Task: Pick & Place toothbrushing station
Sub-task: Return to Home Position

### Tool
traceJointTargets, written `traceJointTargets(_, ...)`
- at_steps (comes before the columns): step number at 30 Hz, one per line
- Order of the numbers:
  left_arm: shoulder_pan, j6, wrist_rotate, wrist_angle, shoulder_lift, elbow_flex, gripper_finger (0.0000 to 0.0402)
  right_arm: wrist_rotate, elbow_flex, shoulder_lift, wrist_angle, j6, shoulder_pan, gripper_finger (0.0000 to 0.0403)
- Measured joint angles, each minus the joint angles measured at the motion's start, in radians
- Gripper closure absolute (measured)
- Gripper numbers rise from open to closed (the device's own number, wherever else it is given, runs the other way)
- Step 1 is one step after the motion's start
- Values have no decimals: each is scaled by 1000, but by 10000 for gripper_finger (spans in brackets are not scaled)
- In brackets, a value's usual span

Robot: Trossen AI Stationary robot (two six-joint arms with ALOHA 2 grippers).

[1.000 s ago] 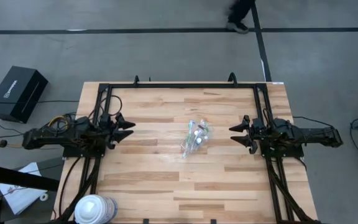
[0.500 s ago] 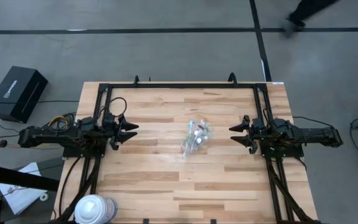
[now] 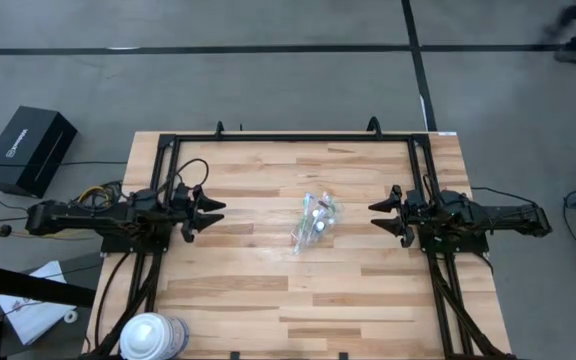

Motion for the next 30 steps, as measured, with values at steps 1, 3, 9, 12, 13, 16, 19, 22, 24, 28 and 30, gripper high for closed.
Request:
traceJointTargets(1, 0, 0, 0, 1, 4, 0, 204, 0, 0, 0, 0, 0, 0, 187)
traceJointTargets(3, 0, 0, 0, 2, 10, 0, 204, 0, 0, 0, 0, 0, 0, 187)
traceJointTargets(9, 0, 0, 0, 2, 18, 0, 204, 0, 0, 0, 0, 0, 0, 187)
traceJointTargets(12, 0, 0, 0, 4, 18, 0, 204, 0, 0, 0, 0, 0, 0, 187)
traceJointTargets(13, 0, 0, 0, 5, 18, 0, 204, 0, 0, 0, 0, 0, 0, 187)
traceJointTargets(16, 0, 0, 0, 8, 18, 0, 204, 0, 0, 0, 0, 0, 0, 187)
traceJointTargets(19, 0, 0, 0, 9, 18, 0, 204, 0, 0, 0, 0, 0, 0, 187)
traceJointTargets(22, 0, 0, 0, 11, 18, 0, 204, 0, 0, 0, 0, 0, 0, 187)
traceJointTargets(24, 0, 0, 0, 11, 18, 0, 204, 0, 0, 0, 0, 0, 0, 187)
traceJointTargets(28, 0, 0, 0, 15, 18, 0, 204, 0, 0, 0, 0, 0, 0, 187)
traceJointTargets(30, 0, 0, 0, 15, 18, 0, 204, 0, 0, 0, 0, 0, 0, 187)
